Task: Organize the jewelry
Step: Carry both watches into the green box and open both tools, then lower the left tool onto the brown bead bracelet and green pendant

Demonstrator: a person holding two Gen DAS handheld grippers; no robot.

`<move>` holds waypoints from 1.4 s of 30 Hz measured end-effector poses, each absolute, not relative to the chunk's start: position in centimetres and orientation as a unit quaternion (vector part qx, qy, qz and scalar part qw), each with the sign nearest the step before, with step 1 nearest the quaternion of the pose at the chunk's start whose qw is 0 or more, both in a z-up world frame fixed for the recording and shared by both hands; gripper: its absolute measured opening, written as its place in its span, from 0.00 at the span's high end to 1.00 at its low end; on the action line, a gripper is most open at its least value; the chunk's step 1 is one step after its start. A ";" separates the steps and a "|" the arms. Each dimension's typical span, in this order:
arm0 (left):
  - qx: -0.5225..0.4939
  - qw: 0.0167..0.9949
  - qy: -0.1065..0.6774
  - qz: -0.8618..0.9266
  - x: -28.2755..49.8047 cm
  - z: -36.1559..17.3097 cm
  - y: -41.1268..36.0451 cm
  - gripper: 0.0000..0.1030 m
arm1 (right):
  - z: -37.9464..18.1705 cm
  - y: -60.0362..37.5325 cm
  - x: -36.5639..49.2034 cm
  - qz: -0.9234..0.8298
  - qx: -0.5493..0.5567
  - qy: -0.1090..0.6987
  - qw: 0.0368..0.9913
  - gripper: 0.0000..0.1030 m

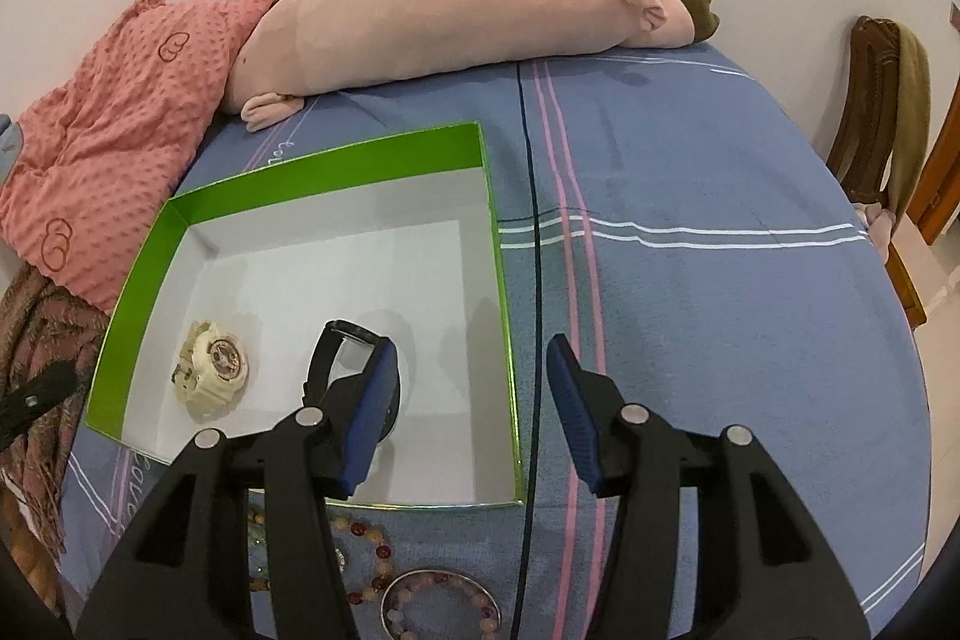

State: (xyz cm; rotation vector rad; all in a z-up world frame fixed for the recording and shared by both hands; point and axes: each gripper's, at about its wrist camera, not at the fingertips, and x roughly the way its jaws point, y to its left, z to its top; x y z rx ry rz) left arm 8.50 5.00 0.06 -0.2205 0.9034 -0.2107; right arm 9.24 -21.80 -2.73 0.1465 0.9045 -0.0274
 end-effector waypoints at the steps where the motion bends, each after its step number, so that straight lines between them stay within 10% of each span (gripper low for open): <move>1: -0.097 0.891 0.430 -0.111 8.3 0.4 4.5 0.49 | -2.7 -21.6 9.2 -0.011 0.067 0.436 0.898 0.49; 42: 0.017 0.809 0.567 -0.154 5.2 -5.8 -3.6 0.70 | -8.0 -21.8 2.0 0.044 0.009 0.533 0.845 0.62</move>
